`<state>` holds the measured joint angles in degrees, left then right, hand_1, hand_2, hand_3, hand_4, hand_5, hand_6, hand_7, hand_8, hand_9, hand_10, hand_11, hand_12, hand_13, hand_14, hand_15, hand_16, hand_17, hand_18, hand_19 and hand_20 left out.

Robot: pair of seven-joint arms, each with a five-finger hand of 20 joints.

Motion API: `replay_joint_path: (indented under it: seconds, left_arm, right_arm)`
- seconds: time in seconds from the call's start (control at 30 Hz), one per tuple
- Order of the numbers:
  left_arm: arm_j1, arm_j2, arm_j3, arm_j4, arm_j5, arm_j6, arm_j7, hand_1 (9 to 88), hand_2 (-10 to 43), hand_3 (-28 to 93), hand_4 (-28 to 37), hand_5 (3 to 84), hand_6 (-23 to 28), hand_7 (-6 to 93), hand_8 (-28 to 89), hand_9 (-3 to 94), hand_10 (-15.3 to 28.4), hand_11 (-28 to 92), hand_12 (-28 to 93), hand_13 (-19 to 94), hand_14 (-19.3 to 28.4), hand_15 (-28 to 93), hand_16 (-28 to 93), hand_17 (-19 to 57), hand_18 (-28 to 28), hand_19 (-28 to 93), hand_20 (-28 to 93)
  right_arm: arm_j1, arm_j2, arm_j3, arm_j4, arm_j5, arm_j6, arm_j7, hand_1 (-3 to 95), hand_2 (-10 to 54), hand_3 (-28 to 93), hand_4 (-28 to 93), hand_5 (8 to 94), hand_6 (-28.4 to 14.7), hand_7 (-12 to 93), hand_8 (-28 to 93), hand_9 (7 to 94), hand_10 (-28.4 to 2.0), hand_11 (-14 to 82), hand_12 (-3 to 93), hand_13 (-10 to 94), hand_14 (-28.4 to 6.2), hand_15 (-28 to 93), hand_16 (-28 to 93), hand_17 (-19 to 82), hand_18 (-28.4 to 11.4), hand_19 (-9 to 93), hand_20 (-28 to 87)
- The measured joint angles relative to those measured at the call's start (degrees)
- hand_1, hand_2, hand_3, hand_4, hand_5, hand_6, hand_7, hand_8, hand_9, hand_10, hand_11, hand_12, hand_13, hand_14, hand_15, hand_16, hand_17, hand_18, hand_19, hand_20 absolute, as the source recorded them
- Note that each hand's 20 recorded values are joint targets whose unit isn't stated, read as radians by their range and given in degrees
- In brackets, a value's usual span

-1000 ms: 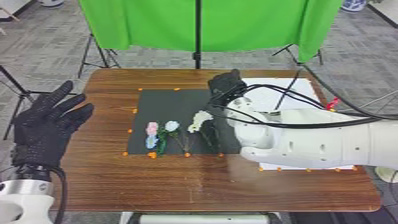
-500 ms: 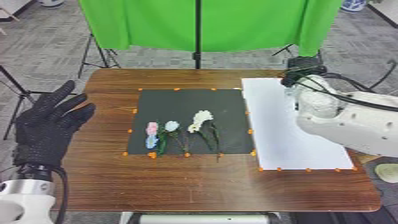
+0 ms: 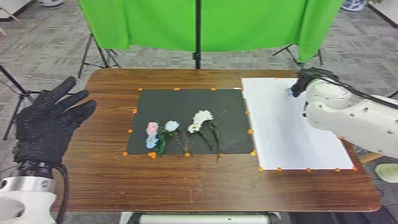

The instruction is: Arrange flowers

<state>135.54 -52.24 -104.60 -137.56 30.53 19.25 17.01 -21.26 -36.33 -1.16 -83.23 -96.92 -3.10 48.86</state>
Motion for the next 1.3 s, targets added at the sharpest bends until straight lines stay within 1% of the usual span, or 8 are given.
replay_joint_path:
  seconds: [0.43, 0.57, 0.73, 0.83, 0.87, 0.93, 1.03, 1.3]
  left_arm:
    - [-0.35, 0.04, 0.02, 0.17, -0.22, -0.7, 0.24, 21.2, 9.7, 77, -28.3, 35.3, 9.7, 12.7, -9, 30.3, 19.9, 28, 10, 25, 28.3, 57, -12, -5.2, 25.8, 68, 14]
    - [-0.11, 0.04, 0.01, 0.16, -0.37, -0.64, 1.0, 21.3, 9.7, 77, -28.3, 35.4, 9.8, 12.6, -9, 30.3, 19.8, 28, 10, 25, 28.3, 57, -12, -5.2, 25.8, 68, 14]
    - [0.34, 0.0, 0.01, 0.14, -0.53, -0.62, 1.61, 21.2, 9.7, 77, -28.3, 35.4, 9.8, 12.6, -9, 30.3, 19.9, 27, 10, 25, 28.3, 57, -12, -5.2, 25.8, 68, 14]
    - [0.34, -0.01, 0.14, 0.14, -0.55, -0.62, 1.68, 21.3, 9.7, 77, -28.3, 35.4, 9.7, 12.7, -9, 30.3, 19.9, 27, 10, 25, 28.3, 57, -12, -5.2, 25.8, 68, 15]
    - [0.34, -0.01, 0.23, 0.14, -0.56, -0.62, 1.72, 21.3, 9.8, 77, -28.3, 35.4, 9.7, 12.7, -9, 30.3, 19.9, 27, 10, 25, 28.3, 57, -12, -5.2, 25.8, 68, 15]
    - [0.32, -0.01, 0.39, 0.14, -0.56, -0.62, 1.74, 21.3, 9.8, 77, -28.3, 35.4, 9.7, 12.7, -9, 30.3, 19.9, 27, 10, 25, 28.3, 57, -12, -5.2, 25.8, 68, 15]
    - [0.31, -0.02, 0.52, 0.14, -0.56, -0.62, 1.77, 21.3, 9.8, 77, -28.2, 35.4, 9.7, 12.7, -9, 30.3, 19.9, 27, 10, 25, 28.3, 57, -12, -5.2, 25.7, 68, 15]
    - [0.38, -0.08, 0.52, 0.14, -0.56, -0.63, 2.0, 21.2, 9.7, 77, -28.3, 35.4, 9.8, 12.6, -9, 30.3, 20.0, 28, 10, 25, 28.2, 57, -12, -5.2, 25.8, 68, 15]
  right_arm:
    - [-3.98, -1.98, 1.66, 1.62, 1.03, -2.38, -1.03, 29.1, -9.5, 84, -28, 26.4, 1.6, 15, -13, 45.2, -17.9, 11.6, 13.7, 58, -10.2, 76, 9, 24, -21.3, 89, 26]
    - [-4.15, -2.79, 2.08, 2.81, 0.88, -3.02, -1.84, 30.1, -9.2, 83, -28, 31.7, 3.4, 17, -14, 45.4, -17.0, 12.2, 13.8, 57, -10.0, 76, 8, 23, -20.9, 88, 27]
    - [-2.63, -3.03, -1.14, 2.85, -0.59, -0.47, -4.12, 36.3, -9.5, 82, -28, 50.8, 5.3, 20, -16, 56.5, -11.5, 15.0, 13.6, 63, -6.7, 72, 9, 25, -19.4, 85, 27]
    - [-0.16, -3.2, -7.01, 2.8, -3.1, 6.27, -5.43, 41.2, -9.5, 80, -28, 61.6, 5.9, 21, -16, 66.7, -9.0, 17.7, 13.8, 68, -4.5, 69, 12, 28, -18.2, 85, 28]
    - [0.56, -3.34, -8.89, 2.8, -4.12, 8.73, -5.49, 43.2, -9.5, 77, -28, 63.7, 5.7, 23, -12, 69.1, -8.2, 18.4, 14.1, 69, -3.8, 68, 13, 29, -17.8, 85, 28]
    - [1.42, -3.65, -11.49, 2.88, -6.02, 12.44, -5.48, 48.2, -9.5, 72, -28, 67.9, 5.1, 25, -7, 75.4, -6.1, 14.9, 20.1, 72, -2.5, 66, 16, 30, -17.1, 86, 28]
    - [1.91, -4.14, -13.41, 3.17, -7.99, 14.19, -5.36, 52.3, -9.5, 68, -28, 70.7, 5.2, 29, -6, 83.3, -4.3, 8.2, 29.0, 75, -1.1, 65, 19, 32, -16.2, 87, 28]
    - [1.5, -4.36, -13.23, 3.6, -8.4, 12.8, -4.9, 54.3, -9.5, 68, -28, 74.0, 5.3, 32, -4, 88.3, -3.7, 9.5, 32.4, 78, -0.2, 64, 21, 34, -15.9, 88, 28]
